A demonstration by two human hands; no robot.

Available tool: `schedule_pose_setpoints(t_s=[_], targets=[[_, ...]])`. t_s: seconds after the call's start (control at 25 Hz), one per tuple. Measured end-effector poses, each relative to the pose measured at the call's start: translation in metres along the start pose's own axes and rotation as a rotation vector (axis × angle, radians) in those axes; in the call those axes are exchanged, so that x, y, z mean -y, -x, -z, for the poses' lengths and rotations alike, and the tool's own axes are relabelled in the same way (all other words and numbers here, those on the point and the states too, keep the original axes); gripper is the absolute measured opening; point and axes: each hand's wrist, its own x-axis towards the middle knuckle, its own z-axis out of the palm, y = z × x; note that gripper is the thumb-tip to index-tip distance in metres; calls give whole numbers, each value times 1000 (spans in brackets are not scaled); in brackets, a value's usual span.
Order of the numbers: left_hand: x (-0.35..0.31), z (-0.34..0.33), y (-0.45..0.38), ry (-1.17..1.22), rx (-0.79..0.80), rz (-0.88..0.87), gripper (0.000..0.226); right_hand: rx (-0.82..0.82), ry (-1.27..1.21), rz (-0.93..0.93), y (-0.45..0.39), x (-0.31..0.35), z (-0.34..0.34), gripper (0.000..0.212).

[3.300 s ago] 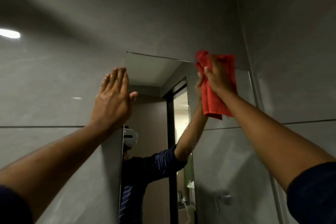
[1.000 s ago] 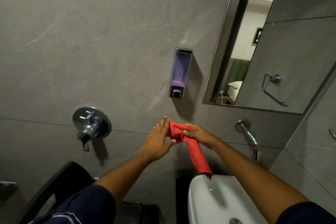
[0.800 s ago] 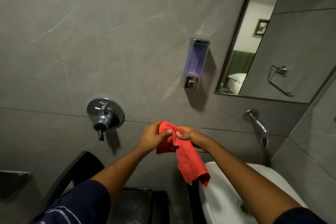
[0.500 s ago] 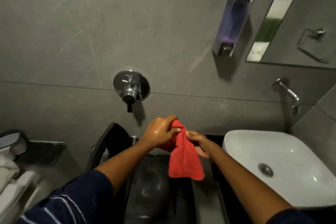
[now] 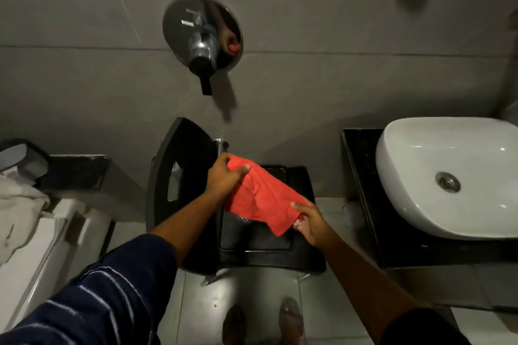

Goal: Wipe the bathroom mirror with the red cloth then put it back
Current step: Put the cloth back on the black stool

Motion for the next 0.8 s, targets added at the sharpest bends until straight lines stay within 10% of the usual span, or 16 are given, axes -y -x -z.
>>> schedule_pose_setpoints(t_s=[0.48, 0.72, 0.8], targets=[[182, -74, -80, -9, 96, 284, 55, -127, 53, -148, -129, -72, 28, 39], [212, -100, -101, -341, 143, 216, 60, -274, 611, -116, -180, -116, 44, 22], [204, -101, -94, -433, 173, 151, 47, -342, 823, -89, -173, -114, 48, 45]])
